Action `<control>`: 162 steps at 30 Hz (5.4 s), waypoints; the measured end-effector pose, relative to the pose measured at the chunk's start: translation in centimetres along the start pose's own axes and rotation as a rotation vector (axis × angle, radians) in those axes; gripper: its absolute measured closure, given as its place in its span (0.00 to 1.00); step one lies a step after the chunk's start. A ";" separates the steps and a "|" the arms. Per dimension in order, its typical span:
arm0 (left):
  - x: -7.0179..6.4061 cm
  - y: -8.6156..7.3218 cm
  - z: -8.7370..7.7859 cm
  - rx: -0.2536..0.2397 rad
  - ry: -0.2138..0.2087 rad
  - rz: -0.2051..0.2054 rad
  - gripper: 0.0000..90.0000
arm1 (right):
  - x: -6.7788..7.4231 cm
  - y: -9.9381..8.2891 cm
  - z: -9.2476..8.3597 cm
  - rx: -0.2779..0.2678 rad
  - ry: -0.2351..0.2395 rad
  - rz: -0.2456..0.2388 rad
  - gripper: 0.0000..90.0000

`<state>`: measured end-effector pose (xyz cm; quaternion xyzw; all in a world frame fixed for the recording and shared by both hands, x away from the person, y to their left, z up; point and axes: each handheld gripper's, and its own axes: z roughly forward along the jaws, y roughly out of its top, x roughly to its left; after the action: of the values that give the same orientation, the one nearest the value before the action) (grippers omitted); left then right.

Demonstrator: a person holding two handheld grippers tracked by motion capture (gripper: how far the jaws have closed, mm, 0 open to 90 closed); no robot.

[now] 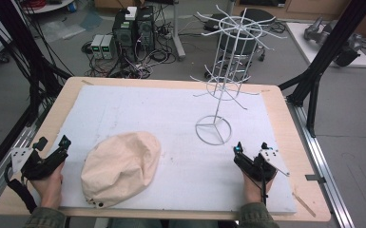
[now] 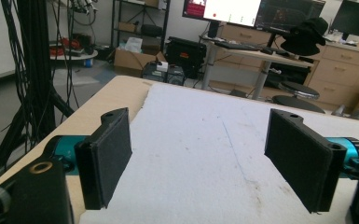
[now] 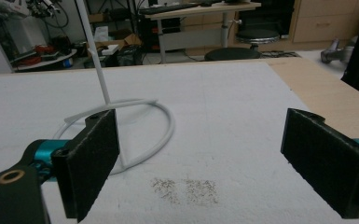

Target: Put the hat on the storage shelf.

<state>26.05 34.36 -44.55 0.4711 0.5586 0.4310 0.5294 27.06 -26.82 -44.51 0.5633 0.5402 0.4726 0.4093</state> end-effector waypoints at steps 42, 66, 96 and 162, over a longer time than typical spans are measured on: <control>-0.5 1.8 -0.3 -0.031 -0.099 -0.043 0.29 | -0.2 -0.1 0.0 0.014 0.018 0.033 0.12; -4.8 5.3 3.5 0.212 -0.344 0.049 0.27 | 0.1 -0.2 0.2 0.034 0.065 0.020 0.12; -7.0 4.2 6.9 0.466 -0.469 0.184 0.27 | 0.7 -0.1 0.2 0.039 0.087 -0.011 0.12; -12.1 -0.1 10.8 0.807 -0.691 0.484 0.57 | 0.6 0.1 0.1 0.035 0.098 -0.008 0.12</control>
<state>36.74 22.25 -43.16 0.8629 0.3501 0.1144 0.3461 27.12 -26.20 -44.39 0.5444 0.5699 0.4885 0.3745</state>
